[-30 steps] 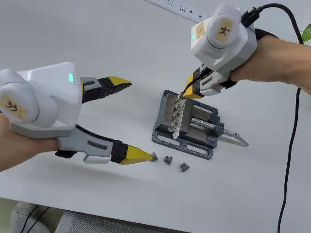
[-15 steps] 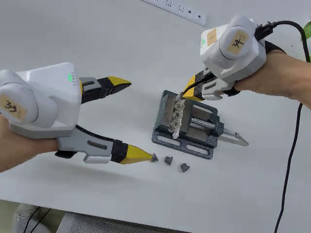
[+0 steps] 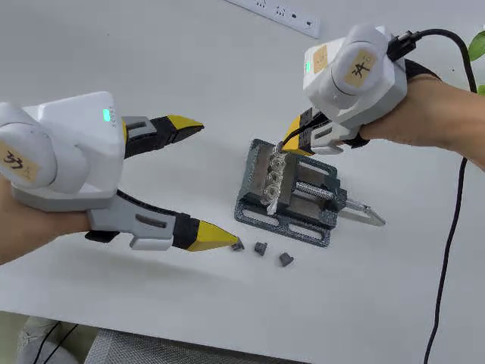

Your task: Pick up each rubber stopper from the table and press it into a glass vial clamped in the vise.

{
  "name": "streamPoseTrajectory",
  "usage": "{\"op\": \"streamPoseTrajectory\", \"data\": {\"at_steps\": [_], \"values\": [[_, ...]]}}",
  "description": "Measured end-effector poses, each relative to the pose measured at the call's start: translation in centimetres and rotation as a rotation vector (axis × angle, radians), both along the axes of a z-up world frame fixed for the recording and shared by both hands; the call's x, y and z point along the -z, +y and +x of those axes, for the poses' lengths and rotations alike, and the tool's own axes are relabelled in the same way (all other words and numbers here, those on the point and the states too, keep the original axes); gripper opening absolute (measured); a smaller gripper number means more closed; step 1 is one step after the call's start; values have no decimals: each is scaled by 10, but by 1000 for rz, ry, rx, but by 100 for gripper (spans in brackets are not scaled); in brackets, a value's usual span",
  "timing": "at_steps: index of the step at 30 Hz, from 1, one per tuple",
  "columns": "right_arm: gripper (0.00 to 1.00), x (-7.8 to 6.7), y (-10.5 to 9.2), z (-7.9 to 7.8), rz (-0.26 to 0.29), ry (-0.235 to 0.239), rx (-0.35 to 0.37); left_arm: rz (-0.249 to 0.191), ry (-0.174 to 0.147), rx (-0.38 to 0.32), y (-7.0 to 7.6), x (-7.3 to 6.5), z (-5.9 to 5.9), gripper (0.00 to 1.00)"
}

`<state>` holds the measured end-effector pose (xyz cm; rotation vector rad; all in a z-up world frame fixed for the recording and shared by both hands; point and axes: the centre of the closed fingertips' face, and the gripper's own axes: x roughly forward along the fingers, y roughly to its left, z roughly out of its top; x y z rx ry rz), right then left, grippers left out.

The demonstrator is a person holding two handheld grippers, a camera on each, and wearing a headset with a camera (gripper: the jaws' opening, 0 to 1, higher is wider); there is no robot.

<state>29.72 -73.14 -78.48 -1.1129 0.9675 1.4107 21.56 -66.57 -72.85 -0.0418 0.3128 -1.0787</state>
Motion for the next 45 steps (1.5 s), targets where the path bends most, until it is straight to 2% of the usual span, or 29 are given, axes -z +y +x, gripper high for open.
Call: {"op": "streamPoseTrajectory", "data": {"at_steps": [4,8,10,15,16,19,20,27,43,45], "values": [[0,0,-1,0,-13,-9,-15,-1,-1,-3,0,-1,0,87],[0,1,-2,-1,-19,-48,-51,2,-4,-4,0,-2,0,88],[0,0,-1,1,7,-33,10,5,-9,-3,0,-3,0,87],[0,-1,-2,3,38,-30,24,9,-13,2,0,-5,-1,87],[0,-1,-1,2,49,-8,75,11,-13,2,1,-5,-1,87],[0,-1,-1,6,59,-7,62,12,-14,-1,1,-6,-1,88],[0,-2,0,5,64,2,88,12,-14,-1,1,-7,-1,88],[0,-2,0,4,76,6,91,21,-18,-1,3,-10,-2,87],[0,-4,-3,3,132,8,149,38,-22,6,1,-13,-3,87],[3,-5,-2,2,144,12,164,38,-23,7,0,-14,-3,87]]}}
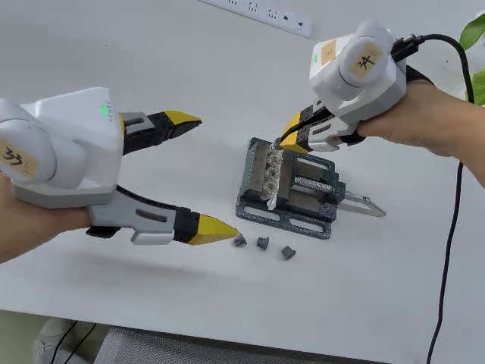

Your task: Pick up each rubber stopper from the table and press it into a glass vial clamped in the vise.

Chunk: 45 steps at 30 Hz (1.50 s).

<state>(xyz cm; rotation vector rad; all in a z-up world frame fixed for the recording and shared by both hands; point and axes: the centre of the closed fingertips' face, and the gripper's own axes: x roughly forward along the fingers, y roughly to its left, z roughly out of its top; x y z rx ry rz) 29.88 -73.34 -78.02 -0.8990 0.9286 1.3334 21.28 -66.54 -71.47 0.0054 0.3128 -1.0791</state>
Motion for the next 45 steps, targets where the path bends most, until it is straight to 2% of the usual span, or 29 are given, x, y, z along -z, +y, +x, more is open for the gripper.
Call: {"op": "streamPoseTrajectory", "data": {"at_steps": [11,23,32,45], "values": [[7,-8,-3,0,33,-15,24,13,-1,11,-2,-2,-2,87],[14,-34,-5,-2,100,-53,60,34,-12,25,-4,-8,-5,88],[18,-50,-17,-9,140,-83,96,54,-14,28,-3,-11,-10,89],[28,-60,-42,-24,203,-109,169,87,-15,50,-7,-14,-17,90]]}}
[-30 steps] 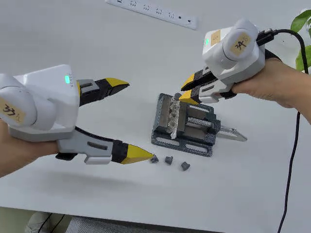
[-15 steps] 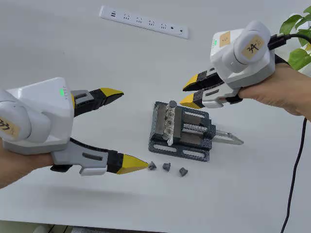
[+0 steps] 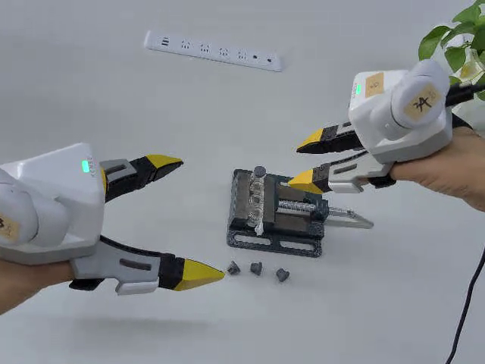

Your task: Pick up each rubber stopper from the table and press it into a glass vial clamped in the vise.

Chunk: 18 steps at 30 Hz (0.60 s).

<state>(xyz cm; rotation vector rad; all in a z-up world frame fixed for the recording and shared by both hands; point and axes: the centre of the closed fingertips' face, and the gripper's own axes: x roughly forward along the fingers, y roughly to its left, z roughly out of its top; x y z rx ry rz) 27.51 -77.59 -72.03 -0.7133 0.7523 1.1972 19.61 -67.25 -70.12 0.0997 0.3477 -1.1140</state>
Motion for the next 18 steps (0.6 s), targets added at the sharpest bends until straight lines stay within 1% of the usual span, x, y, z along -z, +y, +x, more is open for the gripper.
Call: {"op": "streamPoseTrajectory", "data": {"at_steps": [4,9,11,15,18], "values": [[31,-1,-9,-7,14,-7,26,11,3,8,-2,1,-2,90],[34,-2,-21,-20,31,-10,60,20,2,16,-5,0,-5,90],[35,-1,-25,-25,37,-7,69,22,2,19,-5,0,-7,90],[36,1,-32,-41,46,1,90,27,1,23,-8,-1,-9,90],[36,6,-38,-48,49,10,105,28,3,25,-9,0,-12,90]]}}
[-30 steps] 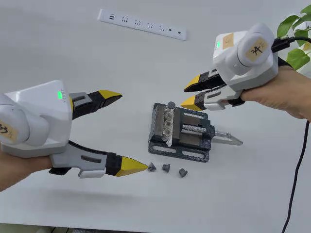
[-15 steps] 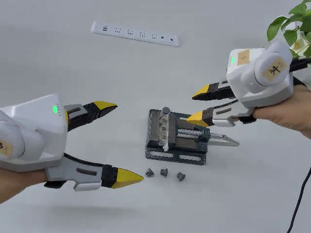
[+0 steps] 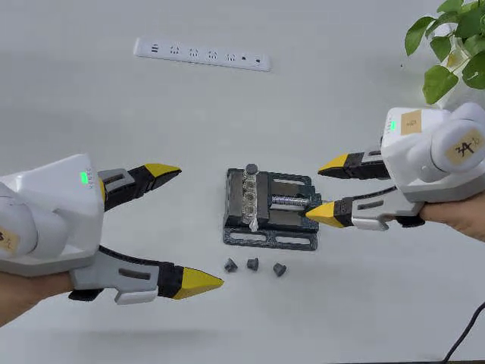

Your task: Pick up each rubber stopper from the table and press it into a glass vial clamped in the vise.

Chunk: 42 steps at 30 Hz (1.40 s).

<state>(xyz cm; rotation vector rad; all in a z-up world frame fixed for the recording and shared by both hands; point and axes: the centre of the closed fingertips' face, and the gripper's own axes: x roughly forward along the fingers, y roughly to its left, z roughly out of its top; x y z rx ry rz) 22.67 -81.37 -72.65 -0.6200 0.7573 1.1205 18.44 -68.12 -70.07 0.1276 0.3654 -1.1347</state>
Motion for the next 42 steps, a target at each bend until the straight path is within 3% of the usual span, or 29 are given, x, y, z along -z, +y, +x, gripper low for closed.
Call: {"op": "streamPoseTrajectory", "data": {"at_steps": [14,30,36,42], "values": [[45,18,-22,-27,18,28,82,9,4,5,-1,3,-9,90],[66,31,-22,-56,95,54,152,26,17,14,1,15,-18,95],[66,37,-20,-66,107,61,170,35,27,20,2,20,-22,96],[62,45,-16,-71,129,59,233,35,31,19,3,21,-24,96]]}}
